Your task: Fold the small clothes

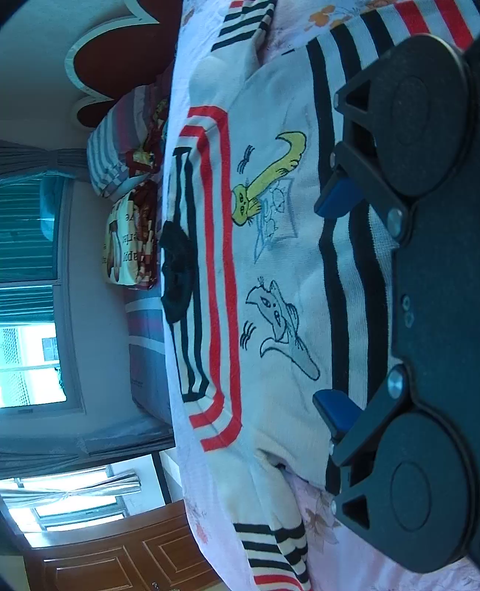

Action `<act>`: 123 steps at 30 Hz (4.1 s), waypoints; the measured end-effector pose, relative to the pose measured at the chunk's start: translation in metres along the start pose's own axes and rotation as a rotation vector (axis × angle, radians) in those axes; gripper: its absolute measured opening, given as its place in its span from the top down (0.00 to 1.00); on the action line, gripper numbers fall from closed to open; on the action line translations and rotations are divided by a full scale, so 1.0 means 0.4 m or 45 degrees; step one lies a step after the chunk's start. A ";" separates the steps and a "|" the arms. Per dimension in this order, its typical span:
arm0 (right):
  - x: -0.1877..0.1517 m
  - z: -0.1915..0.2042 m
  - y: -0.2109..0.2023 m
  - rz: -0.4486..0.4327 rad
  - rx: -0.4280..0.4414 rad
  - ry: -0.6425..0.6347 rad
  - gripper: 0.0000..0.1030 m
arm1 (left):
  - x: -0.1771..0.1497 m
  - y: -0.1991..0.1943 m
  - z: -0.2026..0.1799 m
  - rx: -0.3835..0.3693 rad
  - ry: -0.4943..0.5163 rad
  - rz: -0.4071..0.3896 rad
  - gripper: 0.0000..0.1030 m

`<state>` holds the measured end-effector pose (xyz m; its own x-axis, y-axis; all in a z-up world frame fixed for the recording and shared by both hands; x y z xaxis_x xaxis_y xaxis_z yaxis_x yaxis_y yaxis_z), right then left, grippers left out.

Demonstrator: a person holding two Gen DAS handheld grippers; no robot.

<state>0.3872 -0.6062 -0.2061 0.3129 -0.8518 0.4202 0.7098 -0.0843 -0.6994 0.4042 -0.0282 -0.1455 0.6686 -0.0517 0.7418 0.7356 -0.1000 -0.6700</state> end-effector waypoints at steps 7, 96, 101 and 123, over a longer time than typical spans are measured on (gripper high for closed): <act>0.017 -0.026 0.007 -0.018 -0.034 0.021 0.83 | 0.029 0.035 0.028 0.028 -0.020 -0.007 0.04; -0.489 0.397 -0.017 0.437 0.545 0.072 0.55 | 0.143 0.259 0.283 -0.492 -0.375 0.055 0.95; -0.490 0.419 -0.009 0.368 0.385 -0.168 0.94 | 0.135 0.263 0.284 -0.471 -0.375 0.069 0.95; -0.606 0.581 -0.044 0.121 0.353 -1.146 0.76 | 0.194 0.249 0.041 -0.257 0.155 -0.083 0.50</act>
<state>0.4456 -0.2780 -0.1613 0.6646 -0.1199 0.7375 0.7445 0.1896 -0.6401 0.5312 -0.0261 -0.1550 0.5936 -0.1566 0.7894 0.7317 -0.3032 -0.6104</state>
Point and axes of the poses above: each gripper's, at about its wrist camera, not at the fingertips, and y roughly the way its jaws point, z to its left, x to its top, the point moved 6 cm from there along y, roughly the way its jaws point, and after that the axes turned 10 degrees about -x, right-handed, at the moved point
